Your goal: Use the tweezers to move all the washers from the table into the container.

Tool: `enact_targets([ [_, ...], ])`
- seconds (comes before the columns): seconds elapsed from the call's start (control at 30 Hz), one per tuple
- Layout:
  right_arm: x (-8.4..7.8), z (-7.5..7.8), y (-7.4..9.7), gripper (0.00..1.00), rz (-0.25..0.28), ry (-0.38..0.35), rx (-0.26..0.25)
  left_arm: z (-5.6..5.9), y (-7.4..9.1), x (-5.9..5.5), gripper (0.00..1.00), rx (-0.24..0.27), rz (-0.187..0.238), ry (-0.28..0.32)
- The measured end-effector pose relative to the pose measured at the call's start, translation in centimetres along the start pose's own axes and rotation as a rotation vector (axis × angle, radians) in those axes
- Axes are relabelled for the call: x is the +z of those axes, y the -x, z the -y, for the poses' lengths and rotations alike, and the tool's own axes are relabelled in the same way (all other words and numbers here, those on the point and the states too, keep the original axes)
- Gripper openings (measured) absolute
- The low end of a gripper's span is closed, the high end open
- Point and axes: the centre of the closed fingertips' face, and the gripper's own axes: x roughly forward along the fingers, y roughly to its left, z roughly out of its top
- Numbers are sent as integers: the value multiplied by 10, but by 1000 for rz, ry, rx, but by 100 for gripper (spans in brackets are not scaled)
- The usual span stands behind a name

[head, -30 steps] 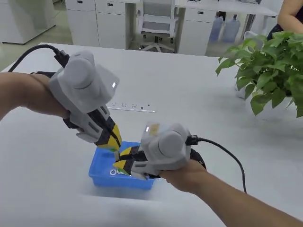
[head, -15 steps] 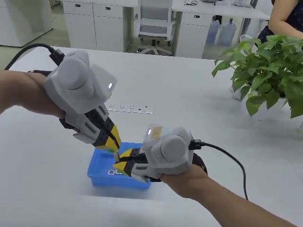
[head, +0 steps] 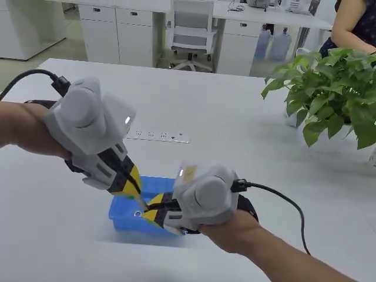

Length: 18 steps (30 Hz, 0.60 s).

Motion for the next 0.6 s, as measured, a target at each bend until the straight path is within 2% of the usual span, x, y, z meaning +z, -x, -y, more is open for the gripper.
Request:
enact_targets([
  [0.17,0,-4,-3,5,-26,22,17,6,-8,-16,7,9,-60,-22],
  [0.2,-2,-6,-4,5,-43,28,23,7,-8,-16,7,12,-62,-23],
  [0.27,-2,-7,-4,5,-43,26,25,8,-8,-15,7,12,-51,-16],
  [0.6,-4,-12,-8,5,-63,29,44,13,-7,-20,7,17,-53,11],
])
